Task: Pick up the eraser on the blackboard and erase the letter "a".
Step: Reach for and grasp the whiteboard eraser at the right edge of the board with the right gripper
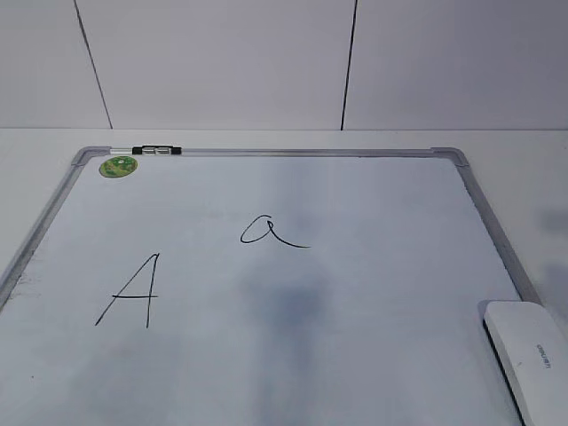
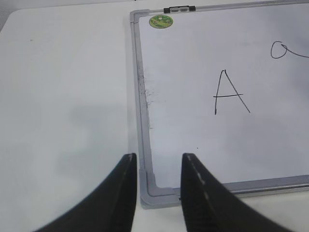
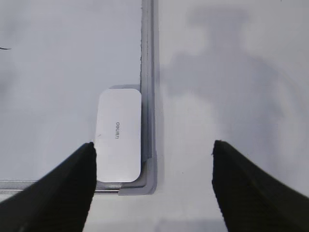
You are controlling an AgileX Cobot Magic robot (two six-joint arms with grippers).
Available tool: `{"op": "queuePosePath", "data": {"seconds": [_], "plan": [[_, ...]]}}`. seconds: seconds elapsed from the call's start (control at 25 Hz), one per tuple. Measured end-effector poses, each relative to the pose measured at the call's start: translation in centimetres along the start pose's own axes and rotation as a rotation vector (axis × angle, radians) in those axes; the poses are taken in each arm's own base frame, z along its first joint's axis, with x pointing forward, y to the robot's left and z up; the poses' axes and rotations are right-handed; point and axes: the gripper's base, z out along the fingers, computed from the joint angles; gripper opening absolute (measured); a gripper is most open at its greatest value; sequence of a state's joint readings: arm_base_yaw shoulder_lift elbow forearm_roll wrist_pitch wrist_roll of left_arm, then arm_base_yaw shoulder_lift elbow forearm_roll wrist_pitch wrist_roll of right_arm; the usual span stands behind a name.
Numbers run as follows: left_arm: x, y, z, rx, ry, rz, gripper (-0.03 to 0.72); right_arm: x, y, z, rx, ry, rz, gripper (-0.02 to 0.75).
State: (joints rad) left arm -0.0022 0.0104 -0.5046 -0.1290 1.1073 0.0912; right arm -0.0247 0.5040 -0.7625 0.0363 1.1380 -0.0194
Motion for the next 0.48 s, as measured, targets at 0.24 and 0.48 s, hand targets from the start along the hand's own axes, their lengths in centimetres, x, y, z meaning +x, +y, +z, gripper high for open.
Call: {"op": "queuePosePath", "data": {"seconds": [0.24, 0.48], "plan": [[0.0, 0.0, 0.0, 0.000, 0.000, 0.000, 0.235, -1.3, 0.8, 1.5, -0.092, 0.123, 0.047, 0.592], [0.0, 0.0, 0.0, 0.000, 0.000, 0.000, 0.235, -1.1, 1.5, 2.1, -0.153, 0.211, 0.031, 0.592]]}}
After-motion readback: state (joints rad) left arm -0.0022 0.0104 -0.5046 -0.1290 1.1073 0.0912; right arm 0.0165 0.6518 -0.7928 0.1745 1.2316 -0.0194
